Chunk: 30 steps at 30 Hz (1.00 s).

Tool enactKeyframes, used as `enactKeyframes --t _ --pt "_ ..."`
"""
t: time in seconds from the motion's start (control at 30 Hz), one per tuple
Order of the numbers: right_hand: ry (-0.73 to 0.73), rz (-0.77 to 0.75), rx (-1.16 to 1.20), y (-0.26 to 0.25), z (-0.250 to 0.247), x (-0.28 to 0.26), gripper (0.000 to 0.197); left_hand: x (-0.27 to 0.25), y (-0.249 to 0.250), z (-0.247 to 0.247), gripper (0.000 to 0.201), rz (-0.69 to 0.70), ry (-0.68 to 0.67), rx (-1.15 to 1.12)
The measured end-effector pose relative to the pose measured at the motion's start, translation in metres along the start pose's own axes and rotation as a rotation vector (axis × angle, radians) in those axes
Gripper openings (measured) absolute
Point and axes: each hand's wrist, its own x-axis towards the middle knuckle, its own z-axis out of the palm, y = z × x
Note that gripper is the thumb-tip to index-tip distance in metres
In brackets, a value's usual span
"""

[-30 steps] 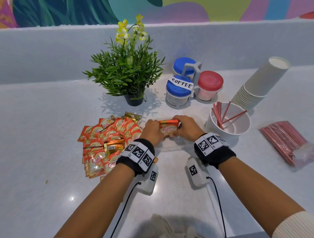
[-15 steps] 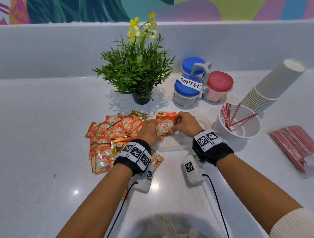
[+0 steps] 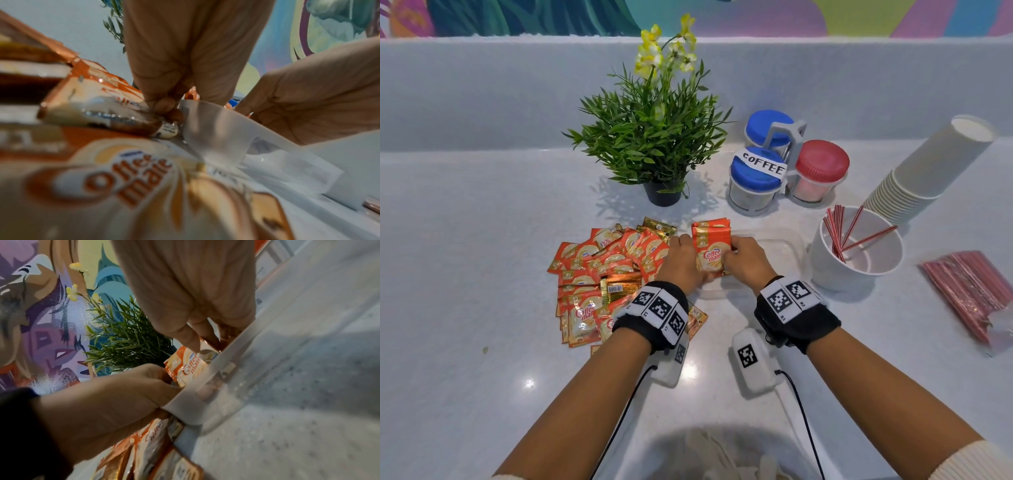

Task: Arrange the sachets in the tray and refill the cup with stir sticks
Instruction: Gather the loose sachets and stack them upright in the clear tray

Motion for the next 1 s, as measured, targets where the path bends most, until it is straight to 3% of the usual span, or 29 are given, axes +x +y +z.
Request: enactKeyframes --t 0.53,0.67,0.73,0.83,0.93,1.0 --pt "-0.03 0.003 0.076 -0.001 -0.006 -0.009 0.03 -0.01 -0.001 -0.004 0.071 0.035 0.02 -0.002" --pt "0.039 -0.019 0.038 -0.002 -0.009 -0.011 0.03 -0.016 0.0 -0.009 0.079 0.034 0.03 -0.031" --pt "0.135 -0.081 0.032 -0.005 -0.01 -0.017 0.037 -0.019 -0.002 -0.015 0.081 0.034 0.05 -0.046" --pt "0.264 -0.335 -0.076 -0.013 -0.01 -0.03 0.038 -0.026 -0.01 -0.026 0.069 0.074 0.11 -0.08" --pt "0.154 -0.507 -0.191 -0.023 0.0 -0.046 0.024 -0.036 -0.023 -0.038 0.046 0.107 0.185 -0.074" --pt "0.028 -0.534 -0.279 -0.027 0.012 -0.054 0.02 -0.043 -0.034 -0.043 0.037 0.095 0.189 -0.063"
